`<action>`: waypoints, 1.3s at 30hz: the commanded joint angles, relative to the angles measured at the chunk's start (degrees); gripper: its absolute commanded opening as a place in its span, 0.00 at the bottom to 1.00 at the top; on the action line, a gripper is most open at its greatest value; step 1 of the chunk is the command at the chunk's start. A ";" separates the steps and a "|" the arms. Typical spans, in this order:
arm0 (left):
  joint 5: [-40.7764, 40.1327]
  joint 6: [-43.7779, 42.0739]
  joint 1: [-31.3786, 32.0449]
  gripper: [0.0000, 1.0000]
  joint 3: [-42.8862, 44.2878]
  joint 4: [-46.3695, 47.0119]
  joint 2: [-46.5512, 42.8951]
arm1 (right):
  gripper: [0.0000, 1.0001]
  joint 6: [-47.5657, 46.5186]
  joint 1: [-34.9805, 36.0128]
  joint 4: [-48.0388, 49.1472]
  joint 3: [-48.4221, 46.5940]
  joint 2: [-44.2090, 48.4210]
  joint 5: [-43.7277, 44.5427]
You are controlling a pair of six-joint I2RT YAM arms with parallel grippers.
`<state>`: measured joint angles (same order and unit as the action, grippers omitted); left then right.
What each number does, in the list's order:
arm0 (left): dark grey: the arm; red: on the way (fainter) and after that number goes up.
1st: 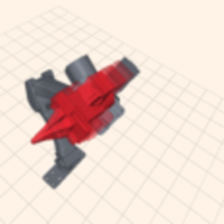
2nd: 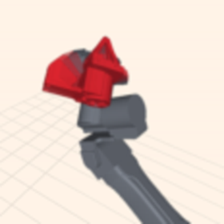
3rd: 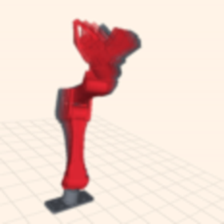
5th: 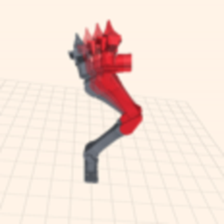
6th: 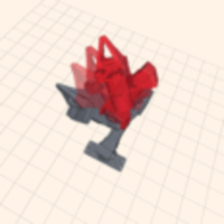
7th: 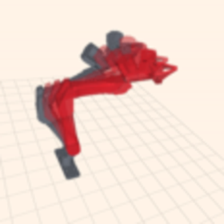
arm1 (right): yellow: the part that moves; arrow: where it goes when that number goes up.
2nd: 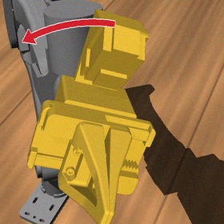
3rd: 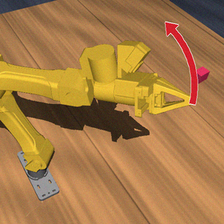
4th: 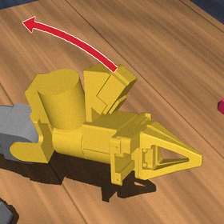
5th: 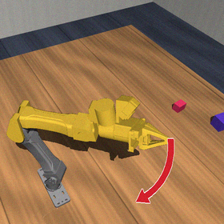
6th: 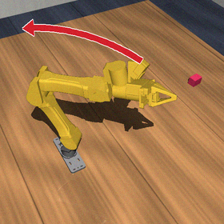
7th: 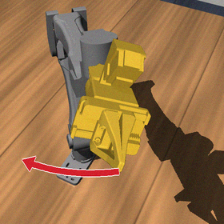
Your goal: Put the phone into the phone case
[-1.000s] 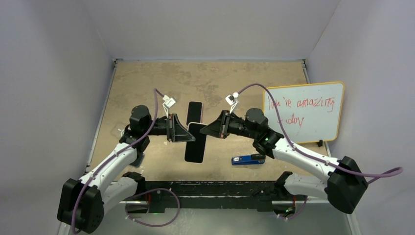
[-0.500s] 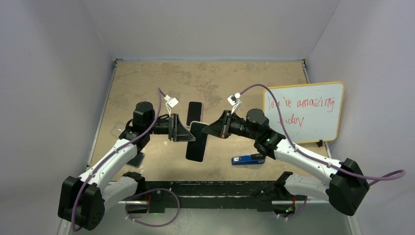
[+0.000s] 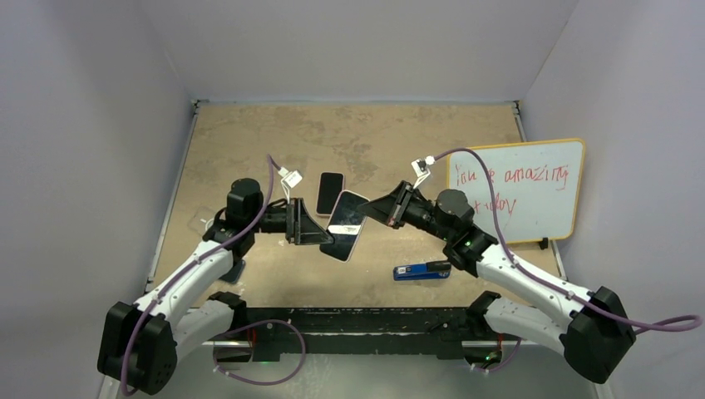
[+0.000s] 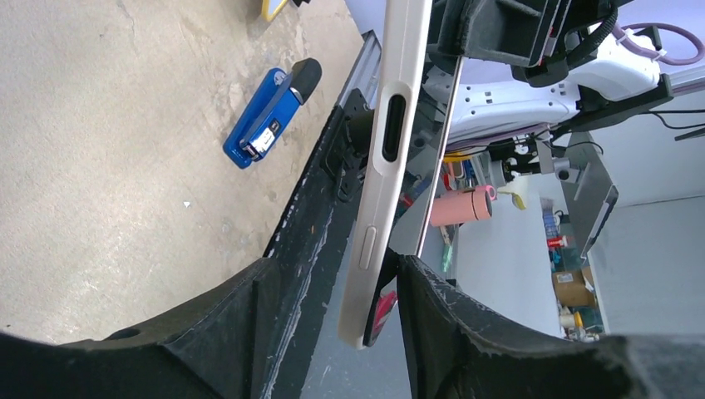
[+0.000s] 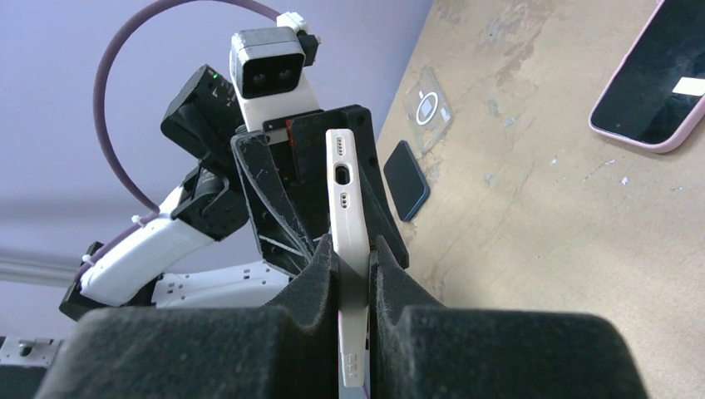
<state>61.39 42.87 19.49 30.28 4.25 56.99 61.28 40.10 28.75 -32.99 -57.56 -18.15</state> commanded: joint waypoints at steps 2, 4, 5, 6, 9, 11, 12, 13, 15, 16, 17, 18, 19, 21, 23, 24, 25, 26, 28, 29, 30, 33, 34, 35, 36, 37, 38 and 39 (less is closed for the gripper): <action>1.18 1.12 -0.15 0.52 -0.47 2.90 -0.88 | 0.00 2.64 -0.33 4.85 -0.46 3.24 3.71; 1.19 1.29 -0.15 0.44 -0.55 2.63 -0.68 | 0.00 2.64 -0.32 4.65 -0.37 3.10 3.75; 1.15 1.37 -0.15 0.37 -0.57 2.43 -0.56 | 0.00 2.66 -0.36 4.60 -0.27 2.95 3.74; 0.78 1.33 -0.15 0.26 -0.53 1.93 -0.30 | 0.00 2.66 -0.35 4.56 -0.17 2.90 3.74; -0.47 -0.63 -0.15 0.00 0.21 -1.44 0.62 | 0.00 2.00 -0.41 3.38 0.07 2.93 4.30; -1.65 -2.00 -0.15 0.00 1.06 -3.64 0.39 | 0.00 1.34 -0.41 2.02 0.20 3.15 5.42; -2.91 -3.34 -0.15 0.00 2.42 -7.00 0.18 | 0.00 0.92 -0.44 1.72 0.20 3.11 5.64; -4.20 -4.99 -0.15 0.00 3.55 -9.77 -0.02 | 0.00 0.41 -0.39 1.35 0.08 2.95 5.62; -6.06 -7.99 -0.15 0.00 5.65 -14.21 0.00 | 0.00 -0.12 -0.46 0.74 -0.26 2.41 5.31; -6.55 -8.86 -0.15 0.00 6.30 -15.57 0.00 | 0.00 -0.26 -0.45 0.62 -0.31 2.15 5.13; -7.18 -9.54 -0.15 0.04 6.79 -16.52 -0.03 | 0.00 -0.35 -0.46 0.48 -0.32 1.88 4.96; -7.99 -10.04 -0.15 0.13 7.21 -17.42 -0.04 | 0.00 -0.60 -0.46 0.16 -0.44 1.62 4.54; -8.98 -10.79 -0.15 0.23 7.62 -18.47 -0.23 | 0.00 -1.09 -0.38 -0.69 -0.81 1.18 4.22; -12.50 -12.11 -0.15 0.43 8.56 -20.94 -0.93 | 0.00 -2.91 -0.43 -4.03 -1.89 0.45 3.92; -17.73 -13.66 -0.15 0.65 9.75 -24.69 -1.84 | 0.00 -5.36 -0.40 -9.52 -3.25 -0.39 4.14; -20.36 -14.34 -0.15 0.73 10.38 -26.36 -2.21 | 0.00 -6.37 -0.43 -12.52 -4.12 -1.02 4.25; -22.96 -14.96 -0.15 0.79 10.93 -27.64 -2.50 | 0.00 -7.40 -0.41 -15.19 -4.81 -1.69 4.26; -25.08 -15.52 -0.15 0.83 11.57 -28.96 -2.72 | 0.00 -8.55 -0.42 -17.70 -5.55 -2.59 4.08; -29.61 -16.53 -0.15 0.86 12.62 -31.48 -2.77 | 0.00 -10.90 -0.41 -21.43 -7.13 -4.94 2.91; -31.75 -16.91 -0.15 0.88 13.03 -32.66 -2.81 | 0.00 -11.77 -0.43 -23.08 -8.08 -6.40 2.36; -33.82 -17.28 -0.15 0.88 13.34 -33.51 -2.84 | 0.00 -13.01 -0.38 -24.47 -9.08 -7.70 1.99; -37.74 -17.56 -0.15 0.89 13.42 -34.55 -3.63 | 0.00 -17.32 -0.44 -28.22 -12.94 -12.23 2.89; -38.58 -17.56 -0.15 0.89 13.40 -34.65 -4.09 | 0.00 -19.32 -0.40 -30.94 -15.72 -13.76 3.98; -39.26 -17.56 -0.15 0.89 13.40 -34.73 -4.42 | 0.00 -21.35 -0.45 -33.12 -18.18 -15.30 5.43; -39.97 -17.44 -0.15 0.89 13.46 -34.89 -4.99 | 0.00 -23.10 -0.46 -35.35 -20.57 -16.89 7.07; -41.03 -17.28 -0.15 0.89 13.42 -34.93 -5.40 | 0.00 -25.08 -0.41 -37.21 -23.22 -18.60 8.36; -42.85 -16.95 -0.15 0.89 13.40 -34.97 -5.62 | 0.00 -26.89 -0.42 -39.12 -25.72 -20.28 10.23; -44.11 -16.57 -0.15 0.89 13.32 -35.12 -5.68 | 0.00 -28.91 -0.54 -41.13 -28.14 -22.10 11.72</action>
<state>24.56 26.96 19.51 41.41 -29.87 53.10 41.36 39.79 -6.70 -50.74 -76.77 -11.88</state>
